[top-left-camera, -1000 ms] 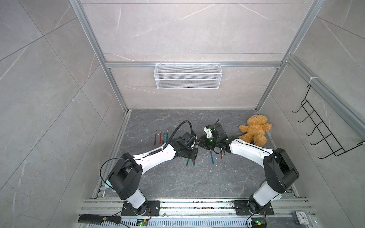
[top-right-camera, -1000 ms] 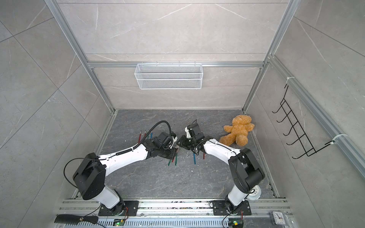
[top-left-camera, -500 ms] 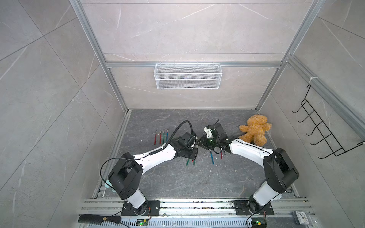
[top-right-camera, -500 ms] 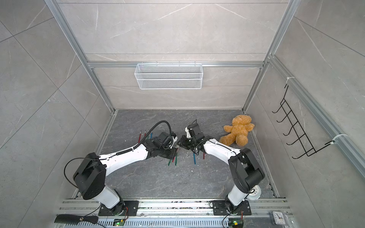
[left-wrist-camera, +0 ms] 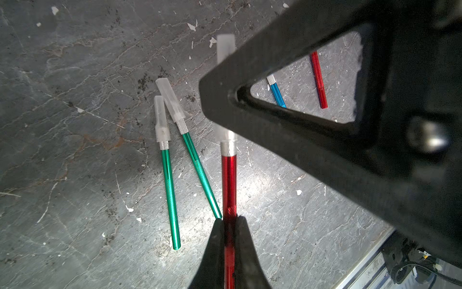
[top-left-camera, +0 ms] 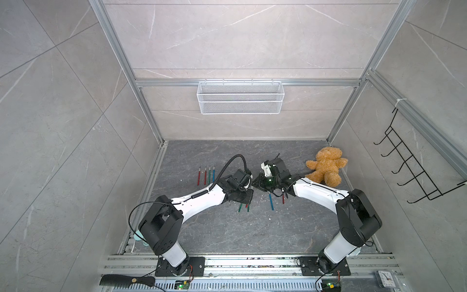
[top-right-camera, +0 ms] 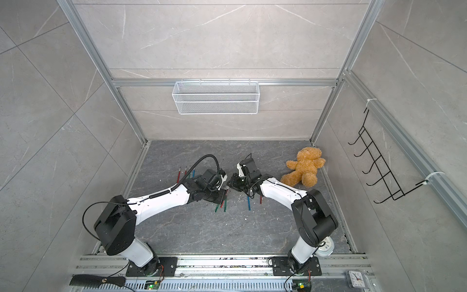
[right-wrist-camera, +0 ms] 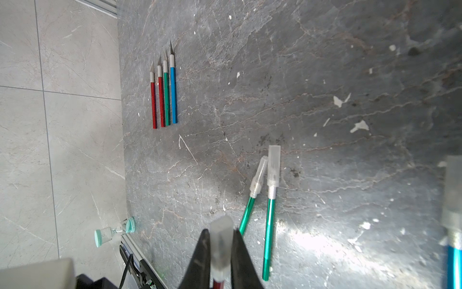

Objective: Remove protective caps from carving knives
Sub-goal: Remove the protective sleeve from the carving knife.

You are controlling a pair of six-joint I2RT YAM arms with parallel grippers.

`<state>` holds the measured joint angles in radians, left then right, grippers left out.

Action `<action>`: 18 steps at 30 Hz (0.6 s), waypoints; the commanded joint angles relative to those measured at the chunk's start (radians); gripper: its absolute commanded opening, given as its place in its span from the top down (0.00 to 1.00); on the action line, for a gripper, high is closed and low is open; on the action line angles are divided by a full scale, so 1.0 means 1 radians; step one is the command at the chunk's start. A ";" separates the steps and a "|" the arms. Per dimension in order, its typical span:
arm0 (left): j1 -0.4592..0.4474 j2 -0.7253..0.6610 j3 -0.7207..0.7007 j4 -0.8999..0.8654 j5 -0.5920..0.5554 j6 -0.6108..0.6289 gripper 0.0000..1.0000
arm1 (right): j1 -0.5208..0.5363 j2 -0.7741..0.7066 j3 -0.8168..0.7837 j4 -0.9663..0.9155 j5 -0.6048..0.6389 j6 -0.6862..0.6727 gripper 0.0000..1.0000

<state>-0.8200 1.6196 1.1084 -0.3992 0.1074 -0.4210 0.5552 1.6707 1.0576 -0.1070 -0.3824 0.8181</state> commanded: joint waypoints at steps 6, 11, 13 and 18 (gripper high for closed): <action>-0.005 0.007 0.017 0.015 0.008 0.022 1.00 | 0.006 0.003 0.005 0.020 0.014 0.012 1.00; -0.004 0.023 0.031 0.000 -0.003 0.021 0.84 | 0.006 -0.001 -0.001 0.027 0.011 0.020 1.00; -0.005 0.025 0.031 0.001 -0.010 0.018 0.80 | 0.006 -0.002 -0.002 0.030 0.008 0.025 1.00; -0.004 0.034 0.037 -0.001 -0.014 0.018 0.78 | 0.006 0.001 -0.005 0.037 0.001 0.028 1.00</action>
<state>-0.8204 1.6367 1.1095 -0.3969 0.1051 -0.4187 0.5552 1.6707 1.0576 -0.0906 -0.3790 0.8276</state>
